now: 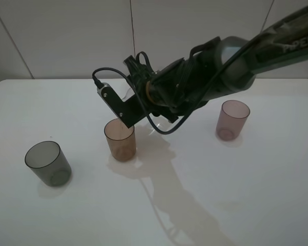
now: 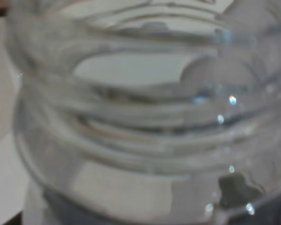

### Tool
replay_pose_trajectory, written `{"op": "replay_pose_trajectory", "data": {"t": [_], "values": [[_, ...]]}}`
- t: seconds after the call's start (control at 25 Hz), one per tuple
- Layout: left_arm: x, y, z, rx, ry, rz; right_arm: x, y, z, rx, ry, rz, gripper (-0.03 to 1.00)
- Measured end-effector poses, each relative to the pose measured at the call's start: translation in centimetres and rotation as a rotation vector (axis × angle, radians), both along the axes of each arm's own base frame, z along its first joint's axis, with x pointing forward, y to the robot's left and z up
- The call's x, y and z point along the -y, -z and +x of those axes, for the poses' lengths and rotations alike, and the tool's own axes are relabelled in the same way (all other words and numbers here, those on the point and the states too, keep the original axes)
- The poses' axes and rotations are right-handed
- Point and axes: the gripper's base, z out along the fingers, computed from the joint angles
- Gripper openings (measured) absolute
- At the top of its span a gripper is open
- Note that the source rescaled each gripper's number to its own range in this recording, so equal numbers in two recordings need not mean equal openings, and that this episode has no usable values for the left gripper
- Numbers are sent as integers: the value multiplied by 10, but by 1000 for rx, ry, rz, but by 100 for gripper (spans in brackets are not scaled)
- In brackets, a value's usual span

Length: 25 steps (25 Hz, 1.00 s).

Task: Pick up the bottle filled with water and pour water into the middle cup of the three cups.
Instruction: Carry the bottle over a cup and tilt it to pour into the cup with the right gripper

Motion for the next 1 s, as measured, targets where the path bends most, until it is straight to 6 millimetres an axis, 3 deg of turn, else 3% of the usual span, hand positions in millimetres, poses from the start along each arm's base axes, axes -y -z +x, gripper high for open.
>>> {"op": "replay_pose_trajectory", "data": {"t": [1.0], "values": [[0,0,0,0,0,0,-2,0,-2,37,-68,-95,4]]}}
